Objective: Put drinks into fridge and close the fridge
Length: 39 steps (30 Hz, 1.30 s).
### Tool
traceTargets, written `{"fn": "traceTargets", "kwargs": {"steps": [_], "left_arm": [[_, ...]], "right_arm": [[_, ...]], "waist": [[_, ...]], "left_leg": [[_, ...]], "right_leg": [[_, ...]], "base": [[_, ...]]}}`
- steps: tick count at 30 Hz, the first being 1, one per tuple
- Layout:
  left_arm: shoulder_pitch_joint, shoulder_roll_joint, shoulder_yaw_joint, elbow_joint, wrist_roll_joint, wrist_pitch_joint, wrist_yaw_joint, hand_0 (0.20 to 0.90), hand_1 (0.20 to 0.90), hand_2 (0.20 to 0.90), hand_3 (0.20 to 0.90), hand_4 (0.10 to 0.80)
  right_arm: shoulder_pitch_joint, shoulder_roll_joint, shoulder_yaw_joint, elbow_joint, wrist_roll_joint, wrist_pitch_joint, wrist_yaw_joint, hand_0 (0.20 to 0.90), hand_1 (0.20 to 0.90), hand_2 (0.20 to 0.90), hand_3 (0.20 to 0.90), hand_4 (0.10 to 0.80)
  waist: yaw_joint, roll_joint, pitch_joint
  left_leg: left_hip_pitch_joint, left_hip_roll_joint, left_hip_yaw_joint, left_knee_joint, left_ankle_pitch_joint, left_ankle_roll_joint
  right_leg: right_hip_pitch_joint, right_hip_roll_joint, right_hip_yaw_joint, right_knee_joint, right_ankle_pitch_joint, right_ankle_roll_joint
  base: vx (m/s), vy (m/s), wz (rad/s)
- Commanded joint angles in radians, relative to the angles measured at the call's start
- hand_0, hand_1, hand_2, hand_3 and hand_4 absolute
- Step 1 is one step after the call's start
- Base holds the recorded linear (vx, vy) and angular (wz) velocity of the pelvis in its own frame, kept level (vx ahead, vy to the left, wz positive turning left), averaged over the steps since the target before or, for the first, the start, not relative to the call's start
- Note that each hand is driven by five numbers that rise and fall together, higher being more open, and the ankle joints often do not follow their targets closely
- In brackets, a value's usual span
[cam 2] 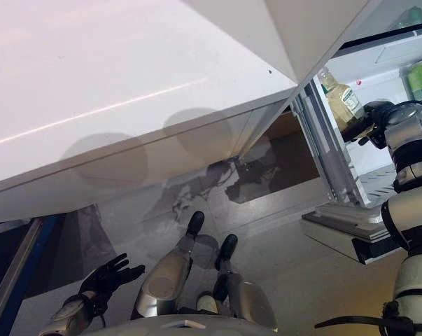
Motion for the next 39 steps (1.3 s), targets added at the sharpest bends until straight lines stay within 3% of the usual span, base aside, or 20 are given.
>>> {"fn": "traceTargets", "kwargs": {"steps": [1, 10, 29, 30, 31, 32, 33, 34, 39], "left_arm": [[0.022, 0.093, -0.040, -0.038, -0.063, 0.084, 0.040, 0.900, 0.900, 0.900, 0.900, 0.800], [-0.065, 0.101, -0.074, -0.005, -0.079, 0.114, 0.045, 0.900, 0.900, 0.900, 0.900, 0.800], [-0.113, 0.115, -0.076, 0.024, -0.037, 0.140, 0.033, 0.900, 0.900, 0.900, 0.900, 0.800], [-0.114, 0.116, -0.077, 0.021, -0.036, 0.142, 0.033, 0.900, 0.900, 0.900, 0.900, 0.800], [-0.115, 0.116, -0.076, 0.023, -0.034, 0.142, 0.032, 0.900, 0.900, 0.900, 0.900, 0.800], [-0.115, 0.116, -0.076, 0.023, -0.034, 0.141, 0.032, 0.900, 0.900, 0.900, 0.900, 0.800], [-0.117, 0.116, -0.076, 0.026, -0.032, 0.140, 0.031, 0.900, 0.900, 0.900, 0.900, 0.800], [-0.117, 0.116, -0.075, 0.031, -0.027, 0.138, 0.028, 0.900, 0.900, 0.900, 0.900, 0.800], [-0.120, 0.116, -0.077, 0.034, -0.022, 0.140, 0.029, 0.900, 0.900, 0.900, 0.900, 0.800]], "right_arm": [[-0.196, -0.082, 0.080, 0.036, -0.099, 0.054, 0.053, 0.300, 0.300, 0.300, 0.200, 0.100], [-0.174, -0.041, 0.064, 0.110, -0.113, 0.099, 0.090, 0.300, 0.300, 0.300, 0.200, 0.100], [-0.108, -0.013, 0.007, 0.152, -0.142, 0.127, 0.136, 0.300, 0.300, 0.300, 0.200, 0.100], [-0.105, -0.010, 0.005, 0.152, -0.141, 0.131, 0.134, 0.338, 0.338, 0.338, 0.244, 0.144], [-0.102, -0.008, 0.002, 0.152, -0.143, 0.133, 0.133, 0.521, 0.521, 0.521, 0.458, 0.358], [-0.102, -0.008, 0.001, 0.152, -0.145, 0.133, 0.133, 0.575, 0.575, 0.575, 0.521, 0.421], [-0.100, -0.008, -0.001, 0.152, -0.146, 0.132, 0.132, 0.818, 0.818, 0.818, 0.804, 0.704], [-0.097, -0.007, -0.004, 0.155, -0.146, 0.131, 0.132, 0.900, 0.900, 0.900, 0.900, 0.800], [-0.089, -0.004, -0.014, 0.159, -0.143, 0.130, 0.118, 0.900, 0.900, 0.900, 0.900, 0.800]], "waist": [[-0.008, 0.000, -0.069], [-0.009, 0.012, -0.045], [0.003, 0.003, -0.037], [0.003, 0.003, -0.036], [0.004, 0.002, -0.036], [0.004, 0.002, -0.036], [0.003, 0.002, -0.037], [0.003, 0.002, -0.038], [0.003, 0.002, -0.041]], "left_leg": [[-0.041, -0.004, 0.042, 0.002, -0.067, -0.020], [-0.049, -0.007, 0.048, 0.010, -0.065, -0.017], [-0.038, -0.006, 0.047, 0.017, -0.069, -0.016], [-0.038, -0.006, 0.047, 0.016, -0.069, -0.016], [-0.036, -0.006, 0.047, 0.016, -0.070, -0.016], [-0.036, -0.006, 0.047, 0.016, -0.070, -0.016], [-0.035, -0.006, 0.047, 0.015, -0.070, -0.016], [-0.033, -0.005, 0.049, 0.015, -0.071, -0.017], [-0.027, -0.003, 0.052, 0.013, -0.072, -0.016]], "right_leg": [[-0.094, -0.025, -0.004, 0.031, 0.058, 0.071], [-0.102, -0.032, -0.009, 0.045, 0.056, 0.066], [-0.088, -0.042, -0.020, 0.051, 0.060, 0.078], [-0.088, -0.042, -0.020, 0.051, 0.060, 0.079], [-0.087, -0.042, -0.020, 0.051, 0.061, 0.080], [-0.087, -0.042, -0.020, 0.051, 0.061, 0.080], [-0.087, -0.043, -0.020, 0.051, 0.061, 0.081], [-0.085, -0.043, -0.022, 0.051, 0.062, 0.081], [-0.080, -0.044, -0.023, 0.049, 0.064, 0.084]], "base": [[-0.012, 0.046, 0.02], [-0.005, 0.018, -0.02], [0.005, -0.004, 0.02], [0.000, 0.000, 0.00], [-0.007, -0.007, 0.04], [-0.008, -0.003, 0.05], [-0.009, 0.002, 0.06], [-0.009, 0.002, 0.06], [-0.003, 0.001, 0.02]]}}
